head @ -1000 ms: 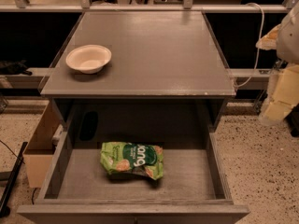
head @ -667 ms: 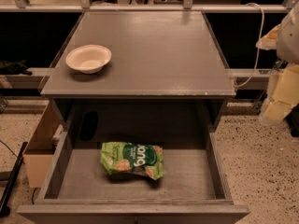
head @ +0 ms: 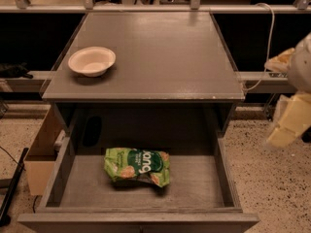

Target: Pick green rice chip bag from top drawer and place on counter

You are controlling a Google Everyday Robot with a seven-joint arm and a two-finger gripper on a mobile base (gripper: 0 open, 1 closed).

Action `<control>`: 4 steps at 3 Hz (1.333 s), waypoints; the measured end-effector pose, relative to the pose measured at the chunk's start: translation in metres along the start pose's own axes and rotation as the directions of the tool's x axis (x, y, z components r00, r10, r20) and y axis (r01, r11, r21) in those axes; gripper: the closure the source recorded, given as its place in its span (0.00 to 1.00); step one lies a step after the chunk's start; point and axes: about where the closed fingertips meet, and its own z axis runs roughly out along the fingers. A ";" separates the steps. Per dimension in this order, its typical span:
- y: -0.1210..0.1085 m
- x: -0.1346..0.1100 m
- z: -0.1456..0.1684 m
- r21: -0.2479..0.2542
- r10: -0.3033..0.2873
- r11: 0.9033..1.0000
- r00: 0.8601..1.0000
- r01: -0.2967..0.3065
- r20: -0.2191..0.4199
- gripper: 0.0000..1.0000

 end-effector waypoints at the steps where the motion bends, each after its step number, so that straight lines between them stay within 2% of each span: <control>1: 0.024 0.012 0.028 -0.027 0.047 0.999 0.987 -0.043 0.151 0.00; 2: 0.046 0.011 0.054 -0.083 0.091 0.994 0.955 -0.070 0.284 0.00; 3: 0.065 0.009 0.079 -0.136 0.125 0.987 0.929 -0.082 0.347 0.00; 4: 0.084 0.003 0.099 -0.180 0.127 0.981 0.934 -0.069 0.333 0.00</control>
Offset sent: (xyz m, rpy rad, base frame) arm -0.0439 0.0335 -0.0987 0.5133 0.0127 0.0201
